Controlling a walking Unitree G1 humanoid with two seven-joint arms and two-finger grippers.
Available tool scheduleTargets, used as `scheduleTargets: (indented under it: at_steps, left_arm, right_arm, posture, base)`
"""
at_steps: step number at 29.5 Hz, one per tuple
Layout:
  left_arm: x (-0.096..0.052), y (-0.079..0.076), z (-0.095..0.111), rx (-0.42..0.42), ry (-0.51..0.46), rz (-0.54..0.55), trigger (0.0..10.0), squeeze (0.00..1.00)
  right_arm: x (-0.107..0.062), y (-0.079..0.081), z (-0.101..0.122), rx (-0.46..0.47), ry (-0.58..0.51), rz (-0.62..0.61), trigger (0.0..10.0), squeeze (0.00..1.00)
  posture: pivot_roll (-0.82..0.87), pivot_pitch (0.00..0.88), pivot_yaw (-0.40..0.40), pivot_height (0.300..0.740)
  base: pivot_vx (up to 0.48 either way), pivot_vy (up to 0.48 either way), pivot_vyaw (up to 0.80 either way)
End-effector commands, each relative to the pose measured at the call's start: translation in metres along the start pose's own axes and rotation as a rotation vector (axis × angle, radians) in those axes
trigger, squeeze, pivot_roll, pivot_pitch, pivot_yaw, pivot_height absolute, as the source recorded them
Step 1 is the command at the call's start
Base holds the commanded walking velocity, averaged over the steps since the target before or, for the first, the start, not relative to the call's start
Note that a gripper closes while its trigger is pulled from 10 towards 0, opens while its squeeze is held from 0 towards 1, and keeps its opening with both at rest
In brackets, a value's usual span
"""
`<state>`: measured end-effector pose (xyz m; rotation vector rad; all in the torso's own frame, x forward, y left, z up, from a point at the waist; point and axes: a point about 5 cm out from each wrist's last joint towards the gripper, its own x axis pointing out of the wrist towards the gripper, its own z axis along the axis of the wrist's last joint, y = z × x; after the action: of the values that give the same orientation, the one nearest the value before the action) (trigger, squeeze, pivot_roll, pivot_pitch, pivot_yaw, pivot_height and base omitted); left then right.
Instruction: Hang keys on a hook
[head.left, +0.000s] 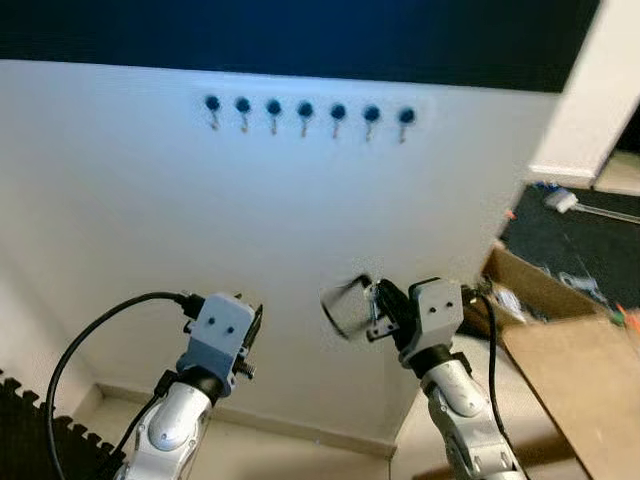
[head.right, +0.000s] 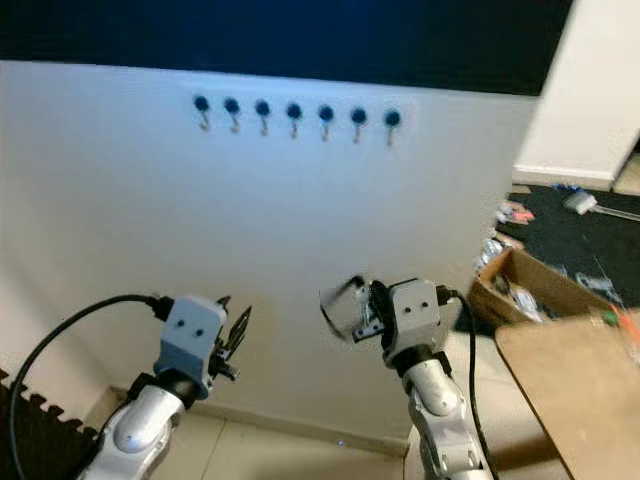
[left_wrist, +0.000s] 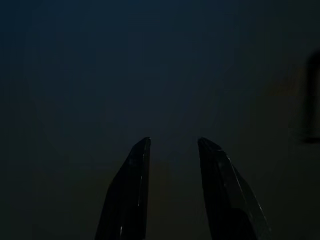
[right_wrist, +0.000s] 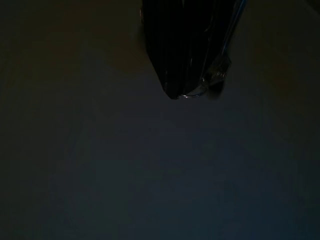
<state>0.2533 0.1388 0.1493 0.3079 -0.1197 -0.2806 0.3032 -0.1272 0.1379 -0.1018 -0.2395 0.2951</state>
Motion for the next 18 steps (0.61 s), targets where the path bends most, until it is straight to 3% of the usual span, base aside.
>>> scheduleTargets:
  at_steps: [1,6,18]
  left_arm:
    - [-0.002,0.001,-0.006,-0.001,0.029,0.005,10.0,0.00]
    - [-0.002,0.001,-0.006,-0.005,0.032,0.012,10.0,0.00]
    - [-0.008,0.003,0.001,-0.020,0.000,-0.007,10.0,0.00]
  right_arm:
    - [0.000,0.003,-0.001,0.006,-0.001,0.006,10.0,0.00]
    - [0.000,0.003,0.001,0.005,-0.009,0.006,10.0,0.00]
    - [-0.006,0.004,0.017,0.003,-0.092,0.001,10.0,0.00]
  posture:
    - [0.15,0.098,-0.008,0.740]
    - [0.15,0.103,-0.010,0.740]
    - [0.15,0.112,-0.013,0.740]
  base:
    - [0.349,0.000,0.00]
    - [0.273,0.000,0.00]
    - [0.000,0.000,0.00]
